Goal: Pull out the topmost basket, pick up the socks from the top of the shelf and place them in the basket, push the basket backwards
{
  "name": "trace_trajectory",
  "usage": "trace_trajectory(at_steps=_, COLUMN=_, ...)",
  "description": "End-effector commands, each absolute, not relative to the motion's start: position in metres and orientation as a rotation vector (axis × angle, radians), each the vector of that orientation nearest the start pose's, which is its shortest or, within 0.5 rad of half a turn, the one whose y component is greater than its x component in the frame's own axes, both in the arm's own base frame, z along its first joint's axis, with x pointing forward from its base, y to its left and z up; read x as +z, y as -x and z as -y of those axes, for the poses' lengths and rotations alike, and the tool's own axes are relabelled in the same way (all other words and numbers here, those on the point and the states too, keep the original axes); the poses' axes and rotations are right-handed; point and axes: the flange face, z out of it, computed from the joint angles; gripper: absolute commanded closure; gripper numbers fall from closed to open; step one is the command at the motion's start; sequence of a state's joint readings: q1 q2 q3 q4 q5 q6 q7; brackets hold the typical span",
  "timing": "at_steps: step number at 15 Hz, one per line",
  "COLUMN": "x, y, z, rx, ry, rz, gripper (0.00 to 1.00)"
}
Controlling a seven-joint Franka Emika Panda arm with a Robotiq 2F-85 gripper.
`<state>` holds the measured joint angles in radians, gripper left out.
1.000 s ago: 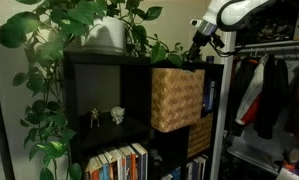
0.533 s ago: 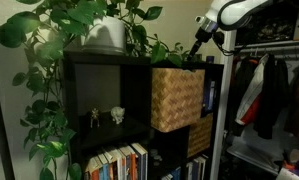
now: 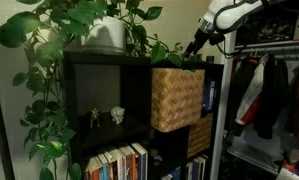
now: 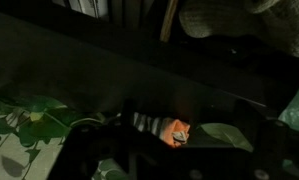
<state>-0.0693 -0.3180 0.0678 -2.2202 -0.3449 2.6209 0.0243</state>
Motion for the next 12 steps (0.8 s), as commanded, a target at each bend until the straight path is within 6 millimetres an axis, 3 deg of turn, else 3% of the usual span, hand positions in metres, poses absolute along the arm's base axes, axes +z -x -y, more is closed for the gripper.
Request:
trace_trajectory(at_steps=1, x=0.592, y=-0.529, z=-0.008, rx=-1.185, ry=3.199, rz=0.23, gripper=0.0)
trace_trajectory(at_steps=12, x=0.606, y=-0.587, z=0.007, rx=-1.208, ry=3.179, rz=0.122, gripper=0.0)
